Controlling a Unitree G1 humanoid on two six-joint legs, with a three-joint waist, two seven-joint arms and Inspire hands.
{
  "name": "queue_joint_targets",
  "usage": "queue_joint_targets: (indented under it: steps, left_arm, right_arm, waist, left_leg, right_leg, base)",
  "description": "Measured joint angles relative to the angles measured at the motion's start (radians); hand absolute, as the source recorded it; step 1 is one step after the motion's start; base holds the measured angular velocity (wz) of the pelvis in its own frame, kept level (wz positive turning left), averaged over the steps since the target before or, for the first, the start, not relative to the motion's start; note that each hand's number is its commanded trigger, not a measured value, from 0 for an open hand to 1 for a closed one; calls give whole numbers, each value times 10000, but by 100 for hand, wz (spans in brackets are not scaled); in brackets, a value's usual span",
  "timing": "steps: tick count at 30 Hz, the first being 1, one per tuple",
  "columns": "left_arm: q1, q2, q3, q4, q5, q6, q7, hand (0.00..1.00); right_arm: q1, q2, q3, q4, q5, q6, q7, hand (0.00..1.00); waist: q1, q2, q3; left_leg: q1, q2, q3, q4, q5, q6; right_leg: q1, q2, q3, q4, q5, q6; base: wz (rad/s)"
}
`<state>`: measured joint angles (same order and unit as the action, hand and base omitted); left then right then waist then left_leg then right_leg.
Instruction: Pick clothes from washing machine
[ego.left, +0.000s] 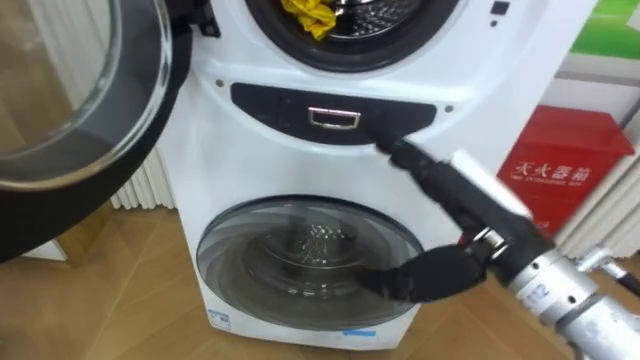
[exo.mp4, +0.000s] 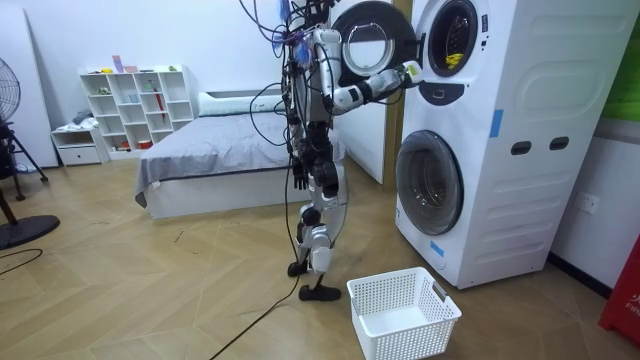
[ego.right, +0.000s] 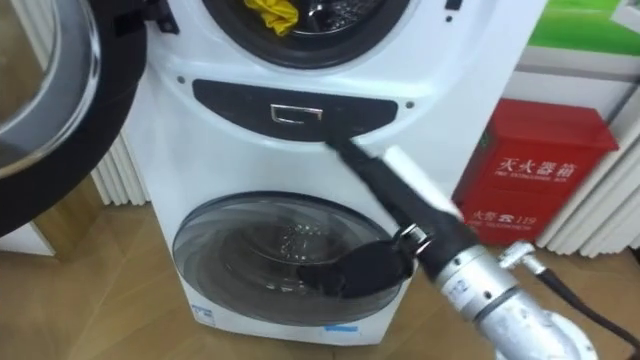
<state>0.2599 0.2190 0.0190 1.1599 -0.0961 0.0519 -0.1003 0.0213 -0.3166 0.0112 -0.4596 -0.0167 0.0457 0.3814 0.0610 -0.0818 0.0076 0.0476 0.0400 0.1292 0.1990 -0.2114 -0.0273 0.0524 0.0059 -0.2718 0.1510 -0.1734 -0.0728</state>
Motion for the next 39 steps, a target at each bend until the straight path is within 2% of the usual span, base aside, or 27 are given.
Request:
queue_joint_targets:
  steps: [4,7,9,10,13,17,19,21,24,26,29,33,34,36,37,38,39]
  left_arm:
    - [-59,-43,88,-6,62,130,30,0]
    - [-108,-71,89,4,75,129,105,0]
    - [-123,-98,96,-5,201,129,111,0]
    - [-154,-127,99,-15,375,129,122,0]
    - [-280,-173,92,-18,517,133,224,0]
    - [-299,-231,89,-25,517,130,464,0]
    - [-220,-242,74,-23,494,133,542,0]
    - [-187,-307,74,-4,486,153,693,0]
    - [-157,-353,92,2,527,260,906,0]
    - [-132,-357,94,3,466,346,895,0]
    - [-104,-352,92,13,454,363,872,0]
    - [19,-391,93,-31,516,511,835,0]
    - [39,-400,99,-19,520,548,829,0]
    - [27,-415,83,-46,488,588,846,0]
    - [63,-417,86,-98,479,601,857,0]
    - [192,-411,89,-204,457,597,884,0]
    - [301,-392,90,-239,432,581,890,0]
  right_arm:
    - [-29,200,23,-31,1346,1,-131,0]
    - [-316,223,32,230,2360,1,-460,0]
    - [-523,447,56,419,2557,0,-689,0]
    - [-569,570,88,429,2644,0,-844,0]
    - [-805,590,419,618,3222,-4,-1171,0]
    - [-1193,685,669,817,3732,-4,-1577,0]
    - [-1473,835,830,912,3732,-4,-1850,0]
    - [-1683,857,891,1016,3734,-5,-1936,0]
    - [-1953,860,865,1452,3735,-5,-2074,0]
    - [-2117,860,856,1768,3764,-13,-2141,0]
    - [-2154,874,859,2094,4038,-14,-2301,0]
    - [-2163,870,856,2131,4032,-17,-2427,0]
    - [-2165,876,860,2219,4065,-38,-2519,0]
    - [-2299,790,857,2547,4203,-16,-2741,0]
    - [-2396,783,852,2675,4259,6,-2942,0]
    - [-2427,796,841,2693,4271,43,-3088,0]
    - [-2426,819,850,2693,4273,73,-3136,0]
  waist:
    - [124,127,-39]
    - [270,244,-12]
    - [306,324,29]
    - [354,364,17]
    - [592,418,40]
    - [778,365,3]
    - [791,308,-33]
    - [800,288,-33]
    - [841,210,-40]
    - [862,272,10]
    - [869,324,74]
    - [876,378,73]
    - [863,363,77]
    - [864,332,56]
    - [1013,331,47]
    - [1187,350,40]
    - [1219,376,24]
  left_leg:
    - [17,-2,21,-1,0,0]
    - [130,14,41,-22,0,0]
    - [158,14,-22,-39,0,0]
    - [151,13,-30,-40,0,0]
    - [142,3,-8,-32,0,1]
    - [162,1,-14,30,0,1]
    - [171,9,-15,42,0,1]
    - [210,10,-11,108,0,1]
    - [-13,76,-41,631,-66,69]
    - [-299,228,-36,1511,-400,47]
    - [-705,403,-16,2648,-651,-4]
    - [-1258,584,-2,3893,-629,6]
    - [-1561,528,-91,4428,-638,11]
    - [-2205,485,-180,3919,-663,20]
    - [-2692,489,-179,3201,-521,-114]
    - [-3061,486,-191,2356,99,-142]
    - [-3198,429,-204,2043,519,-113]
  right_leg:
    - [-6,-14,3,16,1,4]
    - [29,-15,10,78,4,6]
    - [64,-12,-2,161,3,5]
    - [58,-13,0,161,1,6]
    - [11,-8,110,157,-16,-2]
    - [14,-10,111,191,-17,-2]
    - [58,-2,101,193,-17,-3]
    - [166,-6,88,173,-18,-3]
    - [222,-48,54,224,-93,-2]
    - [170,9,44,535,-314,-37]
    - [125,-2,18,984,-655,-98]
    - [227,50,51,1116,-828,-189]
    - [310,41,90,1098,-869,-223]
    - [333,-13,113,1095,-1025,-246]
    - [343,-14,265,1110,-1109,-209]
    - [369,-75,321,1113,-1174,-157]
    - [412,-130,362,1115,-1204,-95]
  base:
    - [0]
    - [0]
    - [0]
    - [0]
    - [-4]
    - [0]
    - [0]
    - [4]
    - [8]
    - [4]
    - [2]
    - [1]
    - [4]
    - [-7]
    - [-40]
    - [-50]
    - [-37]
